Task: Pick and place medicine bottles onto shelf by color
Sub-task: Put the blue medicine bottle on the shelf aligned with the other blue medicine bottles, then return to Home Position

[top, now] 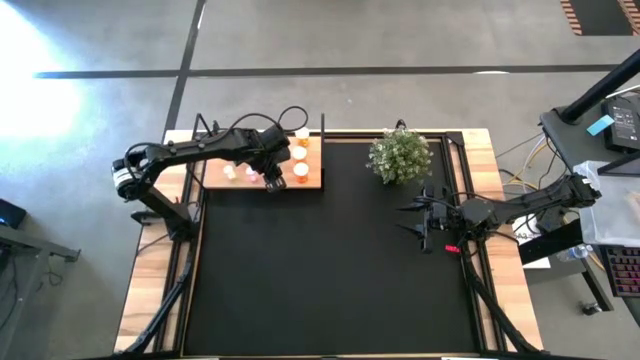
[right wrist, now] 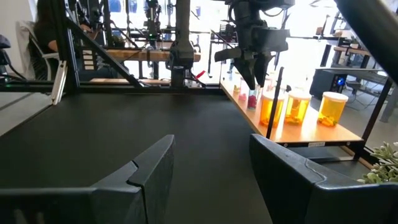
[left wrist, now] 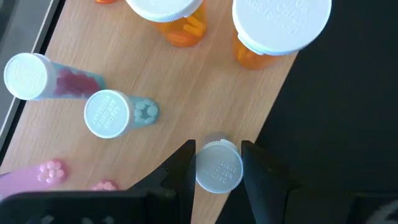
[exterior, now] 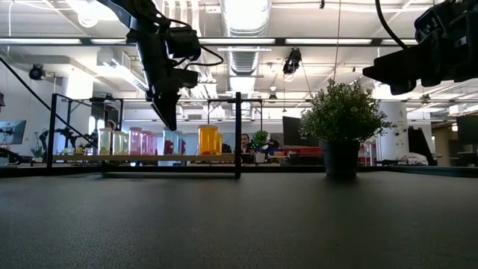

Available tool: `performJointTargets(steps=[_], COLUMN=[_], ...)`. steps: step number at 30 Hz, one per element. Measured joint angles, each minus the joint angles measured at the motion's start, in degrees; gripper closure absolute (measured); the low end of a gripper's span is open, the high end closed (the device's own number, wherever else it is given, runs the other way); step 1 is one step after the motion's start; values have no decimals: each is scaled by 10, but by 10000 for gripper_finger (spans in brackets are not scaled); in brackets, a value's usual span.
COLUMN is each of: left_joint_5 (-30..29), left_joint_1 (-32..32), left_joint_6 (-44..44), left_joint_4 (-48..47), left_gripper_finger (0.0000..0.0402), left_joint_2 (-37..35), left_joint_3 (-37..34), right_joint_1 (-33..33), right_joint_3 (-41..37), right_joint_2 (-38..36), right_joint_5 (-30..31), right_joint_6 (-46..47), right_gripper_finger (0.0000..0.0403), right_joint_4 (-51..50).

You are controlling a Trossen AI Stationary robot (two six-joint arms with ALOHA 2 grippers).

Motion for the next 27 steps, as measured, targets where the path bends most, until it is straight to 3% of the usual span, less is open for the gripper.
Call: performJointTargets(steps=[9,20,27], left_joint_5=[-4,-35,-26], left_joint_1=[0,0,-1], left_joint_6=[0,-3,-16], left_joint_4=[1,12,25], left_gripper_finger=[301,249,220], left_joint_2=[0,-2,-50], left_joint_3=[0,-2,-2], right_joint_1=[0,0,0], right_joint_3=[0,0,0], right_joint_2=[0,0,0], right_joint_5=[0,0,0], right_joint_6=[0,0,0], right_gripper_finger=[204,204,204], right_joint_4=[0,0,0])
